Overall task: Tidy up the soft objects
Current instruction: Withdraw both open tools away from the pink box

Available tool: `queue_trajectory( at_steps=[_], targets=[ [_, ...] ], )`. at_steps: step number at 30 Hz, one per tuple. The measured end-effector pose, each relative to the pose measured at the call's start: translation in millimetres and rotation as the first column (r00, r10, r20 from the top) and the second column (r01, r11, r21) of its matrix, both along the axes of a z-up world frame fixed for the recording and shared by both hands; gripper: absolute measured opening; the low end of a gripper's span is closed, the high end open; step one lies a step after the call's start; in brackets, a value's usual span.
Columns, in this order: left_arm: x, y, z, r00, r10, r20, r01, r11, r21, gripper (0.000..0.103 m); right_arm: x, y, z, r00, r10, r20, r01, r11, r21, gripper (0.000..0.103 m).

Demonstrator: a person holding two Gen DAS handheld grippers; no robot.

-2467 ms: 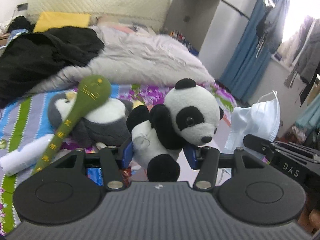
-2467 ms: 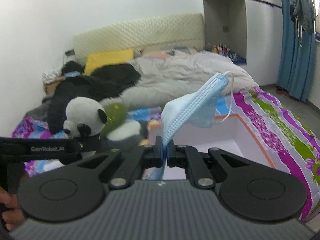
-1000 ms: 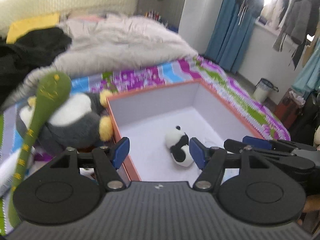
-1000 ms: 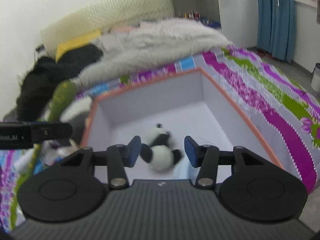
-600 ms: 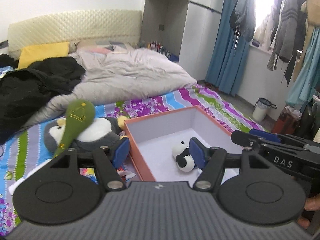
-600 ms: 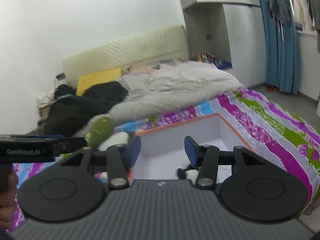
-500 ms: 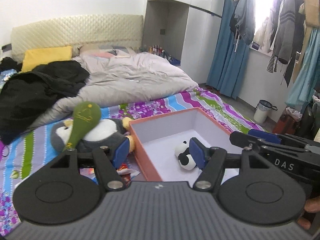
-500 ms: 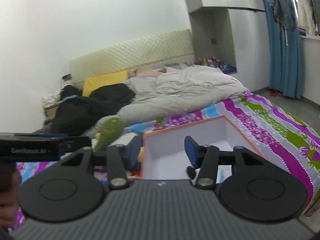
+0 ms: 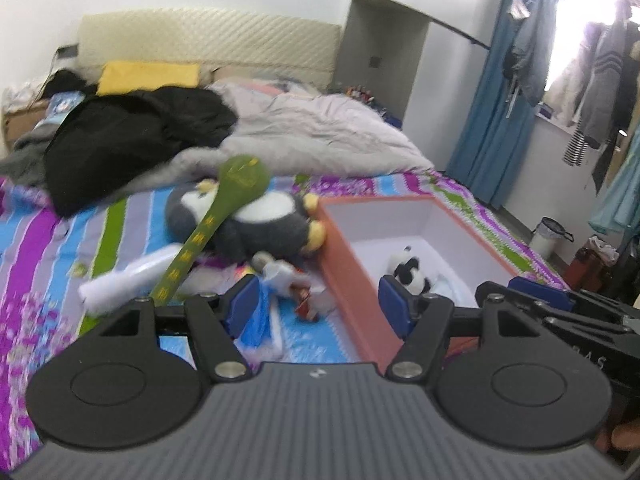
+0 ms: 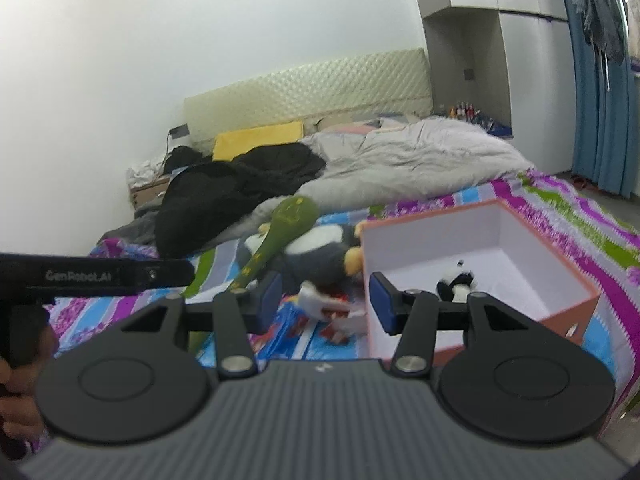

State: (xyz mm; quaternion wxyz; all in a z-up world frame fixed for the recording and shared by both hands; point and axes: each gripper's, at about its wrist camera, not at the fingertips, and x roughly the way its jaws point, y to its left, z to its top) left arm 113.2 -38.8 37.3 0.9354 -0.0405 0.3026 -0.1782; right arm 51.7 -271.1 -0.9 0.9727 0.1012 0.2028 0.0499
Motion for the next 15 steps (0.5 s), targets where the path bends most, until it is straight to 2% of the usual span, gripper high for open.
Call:
queue_trajectory(
  at_steps=[10,15],
  targets=[
    [-25.4,41.3,-56.3,0.992,0.054,-0.111,-0.053,0.998,0.017,0.071,-12.7,35.5,-36.6,0.996,0.039,-0.083,-0.038,0.999,0.009,0.051],
    [-34.9,61.4,-72.9,0.986,0.106,-0.128,-0.103,0.994,0.028,0.071,-20.3,51.4,-60.8,0.985,0.063,-0.163,-0.058,0.998,0.036,0.051]
  ],
)
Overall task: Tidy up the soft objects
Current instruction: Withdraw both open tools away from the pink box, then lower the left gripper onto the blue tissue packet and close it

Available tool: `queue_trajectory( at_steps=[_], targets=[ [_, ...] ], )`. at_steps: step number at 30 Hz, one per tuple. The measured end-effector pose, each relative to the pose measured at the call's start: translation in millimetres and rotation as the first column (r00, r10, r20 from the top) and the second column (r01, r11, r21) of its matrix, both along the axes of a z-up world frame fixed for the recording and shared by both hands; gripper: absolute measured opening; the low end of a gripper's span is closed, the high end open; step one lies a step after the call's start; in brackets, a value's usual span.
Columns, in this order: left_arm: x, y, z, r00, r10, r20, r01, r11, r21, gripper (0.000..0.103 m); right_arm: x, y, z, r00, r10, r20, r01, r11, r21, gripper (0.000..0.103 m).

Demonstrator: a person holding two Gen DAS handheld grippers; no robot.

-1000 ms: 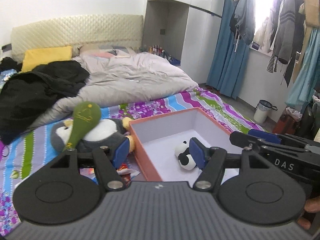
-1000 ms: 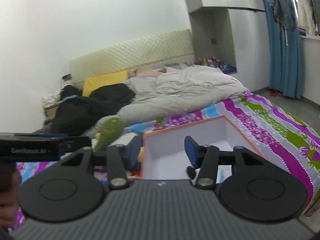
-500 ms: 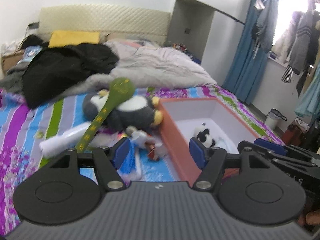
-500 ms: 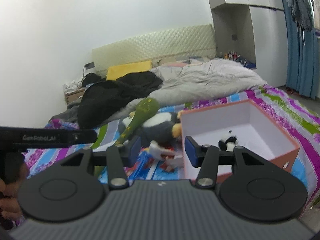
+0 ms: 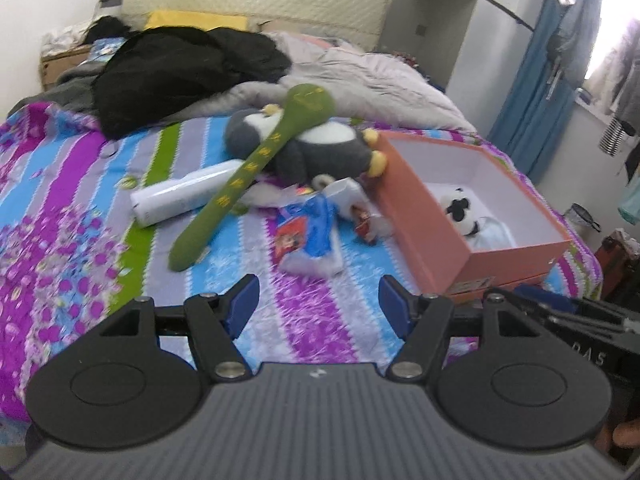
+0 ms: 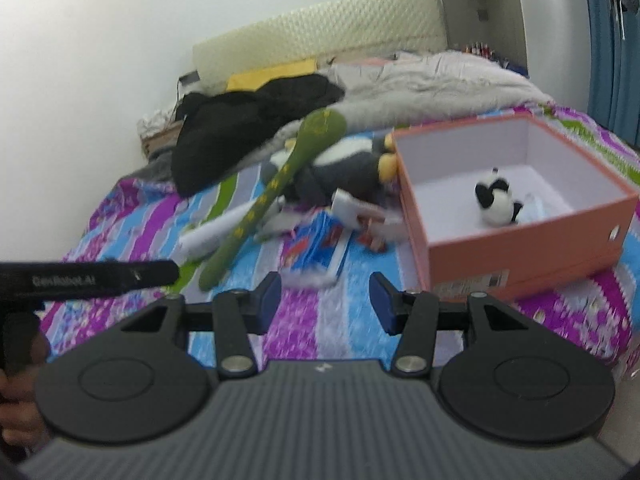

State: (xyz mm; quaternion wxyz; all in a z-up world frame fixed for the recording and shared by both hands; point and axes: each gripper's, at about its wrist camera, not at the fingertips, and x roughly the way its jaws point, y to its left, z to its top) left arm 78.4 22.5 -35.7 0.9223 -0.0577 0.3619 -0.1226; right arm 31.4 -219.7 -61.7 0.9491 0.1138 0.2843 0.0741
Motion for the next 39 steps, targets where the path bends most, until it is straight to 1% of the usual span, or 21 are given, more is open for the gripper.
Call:
queue_trajectory(
  at_steps=[5,9,13,17,21,24,26,30,31,34,39],
  targets=[
    [0.8,20.1,-18.5,0.998,0.062,-0.029,-0.062,0.998,-0.003,0.071,-1.9,15.3,-21.8,0.998,0.026,-0.065,-0.026,1.0,0.0,0.051],
    [16.0,30.1,-41.9,0.991,0.119,-0.064,-0.121,0.992,-0.024,0.071,10.0,27.9,-41.1,0.99,0.071,-0.12,-0.076,0.996,-0.037,0.051],
    [41.8,33.3,-66.4,0.985,0.143,-0.094,-0.149,0.987,-0.066,0.071,27.7,33.4,-55.9,0.98,0.122,-0.155,-0.133,0.989,-0.069,0.051],
    [70.9,37.0,-85.4,0.983,0.134,-0.125,-0.151,0.979,-0.138,0.071,55.0,39.8,-68.4,0.978,0.117,-0.172,-0.141,0.98,-0.14,0.051],
    [102.8,36.7,-96.6,0.984,0.114,-0.137,-0.139,0.97,-0.198,0.07,87.0,41.9,-78.7,0.985,0.056,-0.165,-0.085,0.981,-0.172,0.05],
    [125.8,33.7,-103.4,0.985,0.098,-0.143,-0.129,0.966,-0.222,0.069,110.3,38.9,-85.4,0.985,0.0,-0.172,-0.024,0.99,-0.14,0.047],
    [138.9,29.5,-108.6,0.986,0.082,-0.148,-0.114,0.968,-0.225,0.065,126.4,36.9,-88.3,0.984,-0.042,-0.172,0.02,0.992,-0.126,0.047],
    [165.6,21.0,-121.6,0.987,0.035,-0.158,-0.073,0.967,-0.242,0.055,158.5,33.0,-94.9,0.979,-0.104,-0.174,0.088,0.991,-0.099,0.04],
    [171.2,19.2,-124.5,0.987,0.025,-0.158,-0.064,0.967,-0.248,0.055,166.5,32.5,-97.0,0.977,-0.116,-0.177,0.101,0.99,-0.094,0.037],
    [186.7,11.9,-131.3,0.989,-0.011,-0.149,-0.03,0.962,-0.27,0.055,188.4,30.5,-104.7,0.969,-0.163,-0.184,0.15,0.985,-0.084,0.031],
    [206.1,-1.6,-137.5,0.991,-0.069,-0.119,0.031,0.955,-0.295,0.055,217.7,27.1,-115.5,0.949,-0.253,-0.189,0.245,0.968,-0.061,0.029]
  ],
)
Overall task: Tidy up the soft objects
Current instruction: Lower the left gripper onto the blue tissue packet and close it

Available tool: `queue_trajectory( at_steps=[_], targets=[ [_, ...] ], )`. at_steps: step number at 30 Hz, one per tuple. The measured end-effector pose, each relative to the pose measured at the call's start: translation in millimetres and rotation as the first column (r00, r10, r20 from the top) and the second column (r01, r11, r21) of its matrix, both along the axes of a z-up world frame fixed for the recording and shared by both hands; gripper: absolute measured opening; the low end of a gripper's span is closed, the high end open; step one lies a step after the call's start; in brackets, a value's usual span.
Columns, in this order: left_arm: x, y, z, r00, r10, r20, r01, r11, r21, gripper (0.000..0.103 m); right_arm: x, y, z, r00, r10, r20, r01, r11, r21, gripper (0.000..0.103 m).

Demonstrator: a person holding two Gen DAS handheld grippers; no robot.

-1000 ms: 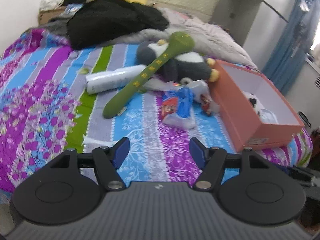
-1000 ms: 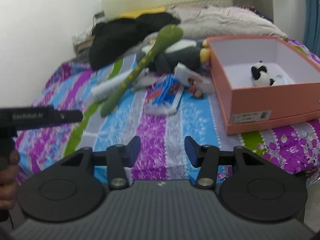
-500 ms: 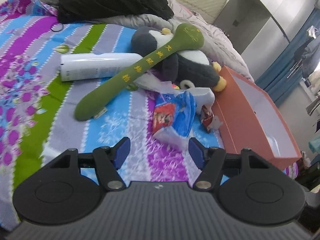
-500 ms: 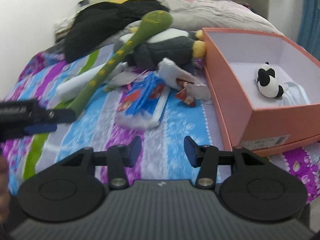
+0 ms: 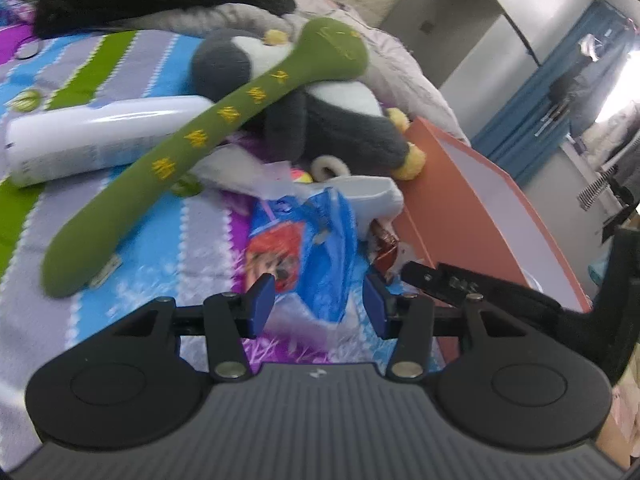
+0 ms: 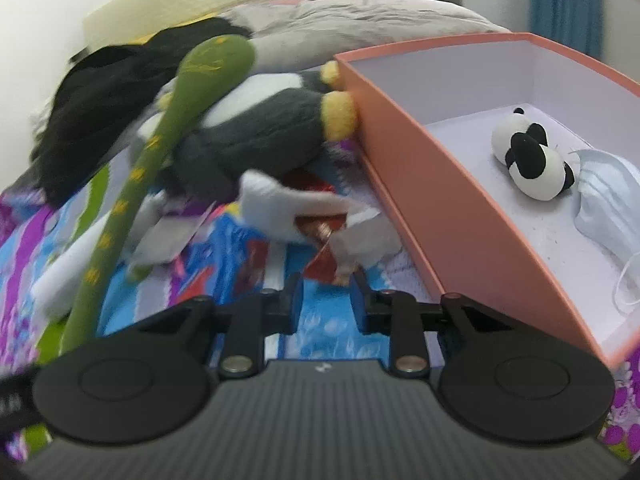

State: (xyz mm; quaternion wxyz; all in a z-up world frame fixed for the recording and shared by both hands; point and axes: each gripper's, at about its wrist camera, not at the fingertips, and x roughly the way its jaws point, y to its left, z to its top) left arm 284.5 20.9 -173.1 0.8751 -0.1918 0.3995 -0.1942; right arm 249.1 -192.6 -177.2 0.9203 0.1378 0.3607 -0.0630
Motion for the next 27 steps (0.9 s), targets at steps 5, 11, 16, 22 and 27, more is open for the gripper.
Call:
queue_trajectory(
  at_steps=[5,11,16,22,27],
  targets=[
    [19.1,-8.0,-9.1,0.999,-0.035,-0.007,0.035,0.999,-0.013,0.055,18.3,-2.4,-7.9,0.996,-0.091,0.008,0.091,0.996,-0.003,0.029],
    [30.9,-13.5,-14.9,0.998,-0.054,-0.018,0.053,0.998,-0.029,0.055,29.2,-8.1,-13.8,0.984,-0.178,-0.001,0.178,0.984,0.017,0.03],
    [37.2,-26.7,-21.4,0.997,-0.073,-0.036,0.073,0.997,0.016,0.055,38.5,-19.4,-22.4,0.97,-0.24,-0.042,0.244,0.964,0.105,0.029],
    [40.7,-41.8,-31.3,0.995,-0.071,-0.068,0.079,0.99,0.12,0.044,40.6,-23.2,-21.8,0.972,-0.233,-0.04,0.236,0.959,0.157,0.004],
    [36.6,-43.3,-27.8,0.997,-0.048,-0.057,0.058,0.983,0.172,0.021,36.9,-23.1,-20.7,0.977,-0.209,-0.048,0.214,0.963,0.164,0.004]
  ],
)
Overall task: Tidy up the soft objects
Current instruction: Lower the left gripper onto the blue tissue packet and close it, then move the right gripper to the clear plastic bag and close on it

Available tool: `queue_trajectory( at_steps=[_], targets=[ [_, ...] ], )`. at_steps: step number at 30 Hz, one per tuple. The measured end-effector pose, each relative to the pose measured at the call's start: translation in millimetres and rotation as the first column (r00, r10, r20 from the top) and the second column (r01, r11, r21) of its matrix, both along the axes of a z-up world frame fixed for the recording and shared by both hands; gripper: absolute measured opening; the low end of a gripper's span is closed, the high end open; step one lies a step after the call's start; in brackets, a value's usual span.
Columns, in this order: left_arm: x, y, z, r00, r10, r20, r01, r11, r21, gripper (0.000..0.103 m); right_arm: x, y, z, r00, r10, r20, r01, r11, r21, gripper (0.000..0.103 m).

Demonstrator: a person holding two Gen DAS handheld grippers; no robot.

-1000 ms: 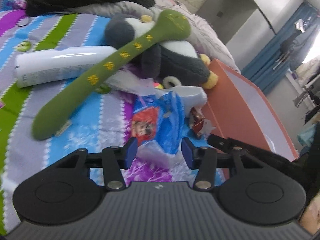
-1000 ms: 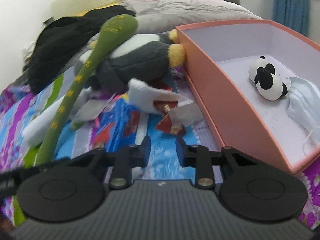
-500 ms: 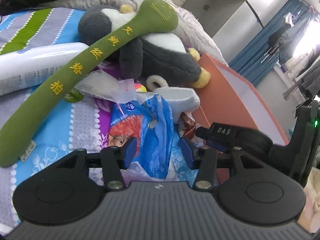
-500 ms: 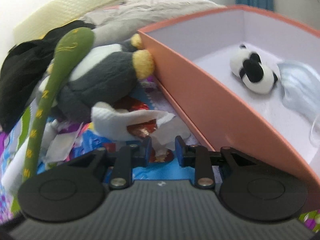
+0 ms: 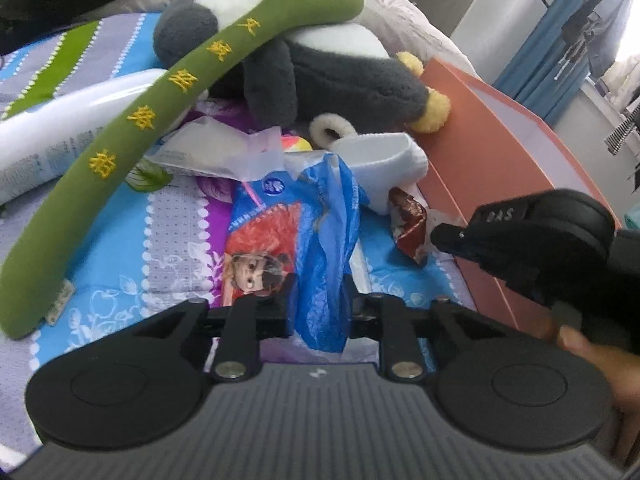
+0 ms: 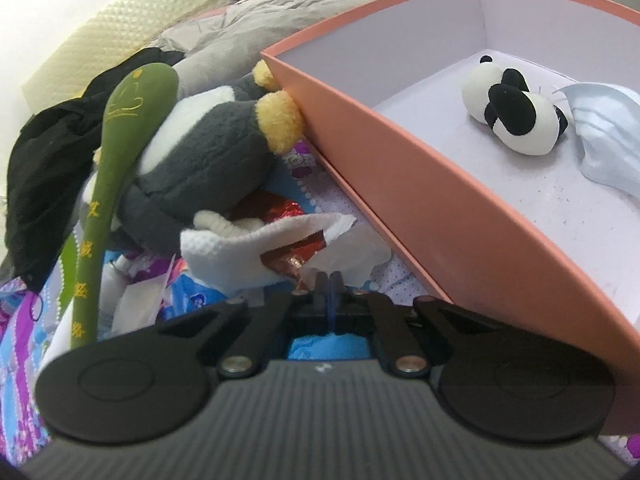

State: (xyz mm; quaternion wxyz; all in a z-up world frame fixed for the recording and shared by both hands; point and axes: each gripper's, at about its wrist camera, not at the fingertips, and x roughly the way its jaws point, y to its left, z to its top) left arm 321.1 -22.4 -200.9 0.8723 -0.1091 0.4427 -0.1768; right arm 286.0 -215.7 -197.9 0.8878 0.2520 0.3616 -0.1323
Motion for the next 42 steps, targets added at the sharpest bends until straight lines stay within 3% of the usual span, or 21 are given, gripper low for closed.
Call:
queue_trajectory(
  at_steps=[11,16,17,19,21,27,32,37,40,42],
  targets=[
    [-32.6,22.5,20.3,0.997,0.073,0.011,-0.073,0.997,0.005,0.013,-29.4,0.0,16.4,0.997,0.067,0.022,-0.067,0.998,0.003,0.004],
    [-44.8,32.1,18.4,0.995,0.105,-0.001,-0.105,0.995,-0.001,0.013,-39.1,-1.6,16.8,0.998,0.04,0.057,-0.044,0.997,0.065,0.008],
    [-45.4,32.9,17.1,0.994,0.108,-0.004,-0.108,0.994,0.003,0.013,-38.9,-1.7,15.6,0.998,0.027,0.06,-0.032,0.996,0.08,0.01],
    [-45.6,34.5,13.9,0.994,0.111,-0.012,-0.111,0.994,0.003,0.013,-36.0,-1.2,12.7,0.998,0.006,0.061,-0.013,0.993,0.113,0.036],
    [-46.1,35.3,12.6,0.994,0.11,-0.013,-0.109,0.994,0.005,0.013,-33.0,1.2,9.8,0.998,-0.021,0.064,0.013,0.992,0.128,0.045],
    [-48.4,39.1,12.1,0.994,0.105,-0.019,-0.105,0.994,0.011,0.013,-25.2,6.1,3.4,0.984,-0.157,0.081,0.144,0.978,0.148,0.045],
    [-50.5,41.8,10.7,0.994,0.106,-0.027,-0.106,0.994,0.015,0.013,-18.8,3.0,-1.6,0.953,-0.288,0.095,0.273,0.951,0.144,0.041],
    [-50.5,44.5,10.2,0.991,0.127,-0.037,-0.127,0.992,0.008,0.013,-8.3,-4.4,-12.6,0.942,-0.329,0.068,0.313,0.933,0.177,0.015],
    [-51.3,44.7,11.9,0.99,0.139,-0.035,-0.139,0.99,0.005,0.013,-7.4,-7.2,-11.9,0.946,-0.316,0.075,0.296,0.934,0.199,0.005],
    [-53.3,44.9,13.7,0.989,0.145,-0.03,-0.145,0.989,0.007,0.013,-9.9,-5.7,-6.6,0.952,-0.295,0.084,0.276,0.943,0.185,0.005]
  ],
)
